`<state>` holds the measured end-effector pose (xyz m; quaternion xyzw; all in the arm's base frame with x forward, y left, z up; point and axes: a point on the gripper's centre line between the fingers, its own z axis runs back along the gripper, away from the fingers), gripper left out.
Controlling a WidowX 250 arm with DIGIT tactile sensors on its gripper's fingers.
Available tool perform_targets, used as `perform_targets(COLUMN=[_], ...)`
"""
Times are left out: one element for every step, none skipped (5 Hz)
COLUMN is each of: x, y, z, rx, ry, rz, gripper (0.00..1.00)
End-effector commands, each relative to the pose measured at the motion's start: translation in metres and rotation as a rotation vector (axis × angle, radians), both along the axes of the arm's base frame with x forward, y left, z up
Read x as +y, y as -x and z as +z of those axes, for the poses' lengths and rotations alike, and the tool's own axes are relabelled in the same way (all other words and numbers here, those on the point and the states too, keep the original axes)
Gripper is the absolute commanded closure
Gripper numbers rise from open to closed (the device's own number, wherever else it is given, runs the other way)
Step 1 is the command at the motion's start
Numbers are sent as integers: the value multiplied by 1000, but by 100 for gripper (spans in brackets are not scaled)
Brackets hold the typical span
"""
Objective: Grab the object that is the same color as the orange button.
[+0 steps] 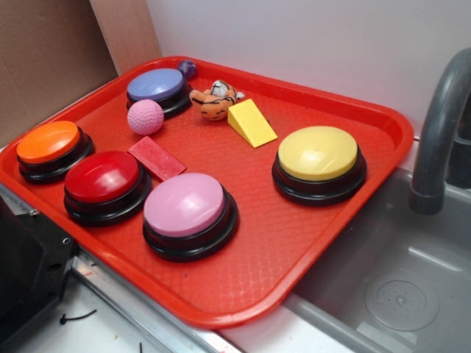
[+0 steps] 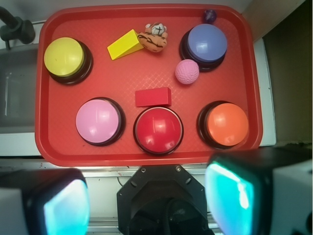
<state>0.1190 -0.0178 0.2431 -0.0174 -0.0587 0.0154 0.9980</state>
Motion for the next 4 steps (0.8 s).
perform_targets(x=[0,5,9,12], y=[0,-14,-29,-42], z=[0,-9,-20,-31], rx=[0,-26,-46,-68], ry=[0,31,33,51], rz=[0,96,196,286], gripper=[0,0,0,0])
